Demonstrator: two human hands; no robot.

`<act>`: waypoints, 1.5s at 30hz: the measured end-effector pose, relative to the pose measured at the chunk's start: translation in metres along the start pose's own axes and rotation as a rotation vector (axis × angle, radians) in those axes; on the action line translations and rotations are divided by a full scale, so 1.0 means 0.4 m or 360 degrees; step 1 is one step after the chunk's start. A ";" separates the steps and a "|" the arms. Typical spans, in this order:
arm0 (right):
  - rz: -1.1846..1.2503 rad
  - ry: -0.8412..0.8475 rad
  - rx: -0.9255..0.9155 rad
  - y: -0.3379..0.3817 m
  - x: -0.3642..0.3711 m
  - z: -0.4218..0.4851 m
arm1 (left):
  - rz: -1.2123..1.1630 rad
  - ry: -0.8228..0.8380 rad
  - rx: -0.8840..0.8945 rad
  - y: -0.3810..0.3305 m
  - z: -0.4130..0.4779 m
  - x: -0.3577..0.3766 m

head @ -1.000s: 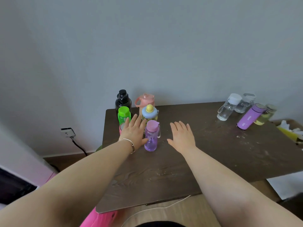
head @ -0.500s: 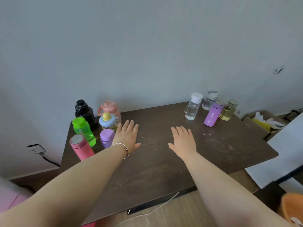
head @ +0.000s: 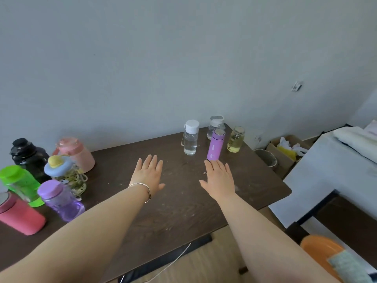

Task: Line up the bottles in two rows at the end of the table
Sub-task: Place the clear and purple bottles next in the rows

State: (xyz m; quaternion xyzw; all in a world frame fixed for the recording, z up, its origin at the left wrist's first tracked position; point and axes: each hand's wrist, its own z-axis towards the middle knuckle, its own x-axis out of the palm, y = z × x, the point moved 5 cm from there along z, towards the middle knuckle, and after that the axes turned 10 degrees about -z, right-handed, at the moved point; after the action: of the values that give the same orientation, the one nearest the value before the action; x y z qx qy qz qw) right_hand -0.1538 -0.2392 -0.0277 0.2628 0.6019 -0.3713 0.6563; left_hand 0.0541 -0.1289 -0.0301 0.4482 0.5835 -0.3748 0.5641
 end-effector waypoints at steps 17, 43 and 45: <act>-0.0083 0.0118 0.0207 -0.155 0.098 0.214 | -0.0083 0.0027 0.0164 -0.034 0.374 0.014; 0.1215 0.0220 0.0483 -0.335 0.340 0.537 | -0.1951 -0.0055 -0.0558 -0.130 0.785 0.094; 0.1243 0.0229 0.0468 -0.339 0.341 0.540 | -0.2006 -0.0094 -0.0578 -0.131 0.781 0.098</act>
State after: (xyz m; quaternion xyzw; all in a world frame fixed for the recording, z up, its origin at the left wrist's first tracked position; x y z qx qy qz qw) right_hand -0.1343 -0.5132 -0.1186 0.5873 0.4422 -0.1572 0.6595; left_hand 0.1066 -0.4364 -0.0984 -0.0923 0.7725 -0.5413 0.3190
